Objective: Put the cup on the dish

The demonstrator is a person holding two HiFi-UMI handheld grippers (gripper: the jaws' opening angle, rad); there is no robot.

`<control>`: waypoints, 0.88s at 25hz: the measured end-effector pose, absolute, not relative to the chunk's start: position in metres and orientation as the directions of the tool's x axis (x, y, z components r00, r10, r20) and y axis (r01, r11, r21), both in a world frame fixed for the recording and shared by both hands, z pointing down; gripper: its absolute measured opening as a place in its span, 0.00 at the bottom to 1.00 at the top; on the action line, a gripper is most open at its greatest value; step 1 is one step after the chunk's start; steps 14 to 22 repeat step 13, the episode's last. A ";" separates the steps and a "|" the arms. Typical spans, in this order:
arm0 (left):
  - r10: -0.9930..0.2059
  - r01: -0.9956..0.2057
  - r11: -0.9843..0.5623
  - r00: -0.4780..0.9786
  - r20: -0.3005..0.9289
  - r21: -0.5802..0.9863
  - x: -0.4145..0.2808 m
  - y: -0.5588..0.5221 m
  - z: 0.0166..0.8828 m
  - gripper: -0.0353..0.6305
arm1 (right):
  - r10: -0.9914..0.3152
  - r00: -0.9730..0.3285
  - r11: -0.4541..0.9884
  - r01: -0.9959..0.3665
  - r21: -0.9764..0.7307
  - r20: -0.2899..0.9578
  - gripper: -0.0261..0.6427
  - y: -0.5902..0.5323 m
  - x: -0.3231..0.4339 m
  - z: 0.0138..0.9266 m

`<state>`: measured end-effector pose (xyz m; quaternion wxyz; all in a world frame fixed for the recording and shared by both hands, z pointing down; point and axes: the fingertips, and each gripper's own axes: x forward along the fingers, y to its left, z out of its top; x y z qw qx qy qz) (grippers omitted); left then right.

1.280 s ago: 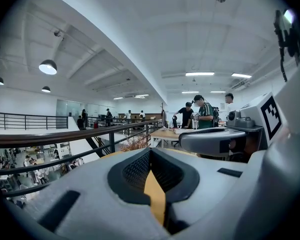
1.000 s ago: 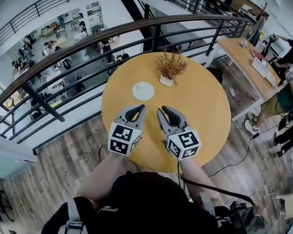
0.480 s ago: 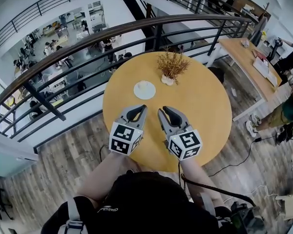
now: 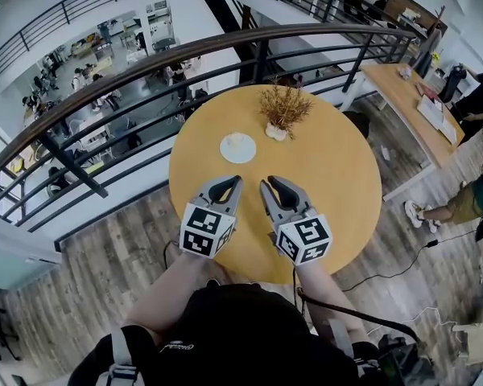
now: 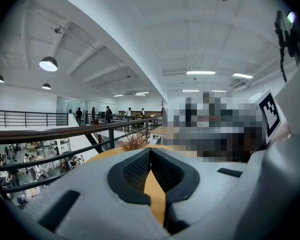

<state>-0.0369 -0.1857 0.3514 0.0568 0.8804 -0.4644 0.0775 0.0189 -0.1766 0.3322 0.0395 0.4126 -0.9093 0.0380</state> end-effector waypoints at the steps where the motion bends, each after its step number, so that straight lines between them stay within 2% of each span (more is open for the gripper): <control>1: -0.808 -0.826 -0.563 0.558 0.189 0.029 -0.035 -0.185 0.351 0.06 | -0.747 -0.657 0.657 -0.753 -0.038 0.106 0.14 -0.176 0.020 0.332; 22: -0.807 -0.825 -0.565 0.559 0.188 0.027 -0.033 -0.183 0.353 0.06 | -0.740 -0.664 0.664 -0.747 -0.040 0.103 0.14 -0.174 0.017 0.335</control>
